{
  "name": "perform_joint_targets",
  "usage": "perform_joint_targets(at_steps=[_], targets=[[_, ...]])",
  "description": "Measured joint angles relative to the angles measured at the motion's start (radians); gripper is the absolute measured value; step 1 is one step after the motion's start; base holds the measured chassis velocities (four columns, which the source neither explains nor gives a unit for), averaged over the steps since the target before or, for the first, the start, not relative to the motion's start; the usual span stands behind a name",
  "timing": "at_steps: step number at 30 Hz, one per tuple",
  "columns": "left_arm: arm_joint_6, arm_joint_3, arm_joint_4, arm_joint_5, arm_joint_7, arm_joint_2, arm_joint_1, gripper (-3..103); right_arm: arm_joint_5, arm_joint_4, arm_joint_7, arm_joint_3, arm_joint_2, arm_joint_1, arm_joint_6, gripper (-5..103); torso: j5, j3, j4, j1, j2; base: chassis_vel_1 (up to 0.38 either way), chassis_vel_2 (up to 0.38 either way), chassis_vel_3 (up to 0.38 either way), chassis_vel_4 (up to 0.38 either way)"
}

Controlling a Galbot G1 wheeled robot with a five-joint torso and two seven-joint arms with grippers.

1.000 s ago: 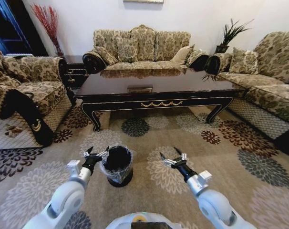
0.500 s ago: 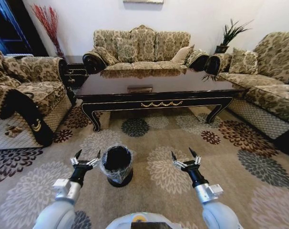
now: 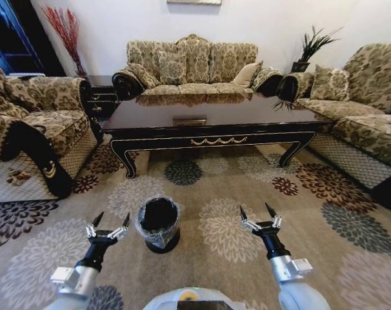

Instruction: Move to the front of the table and pick up the trash from the floor, then place it into the trash bin.

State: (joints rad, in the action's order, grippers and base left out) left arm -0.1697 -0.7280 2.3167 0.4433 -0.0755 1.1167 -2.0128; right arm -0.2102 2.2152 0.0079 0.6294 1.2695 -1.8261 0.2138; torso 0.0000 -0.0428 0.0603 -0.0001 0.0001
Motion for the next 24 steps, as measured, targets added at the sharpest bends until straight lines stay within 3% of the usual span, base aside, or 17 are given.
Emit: perform_joint_targets(at_steps=[24], targets=[[-0.008, -0.009, 0.002, 0.009, 0.006, -0.004, -0.003, 100, 0.001, -0.002, -0.032, 0.010, -0.007, -0.005, 0.009, 100, 0.0000, 0.000, 0.0000, 0.000, 0.000, 0.000, 0.000, 0.000, 0.000]])
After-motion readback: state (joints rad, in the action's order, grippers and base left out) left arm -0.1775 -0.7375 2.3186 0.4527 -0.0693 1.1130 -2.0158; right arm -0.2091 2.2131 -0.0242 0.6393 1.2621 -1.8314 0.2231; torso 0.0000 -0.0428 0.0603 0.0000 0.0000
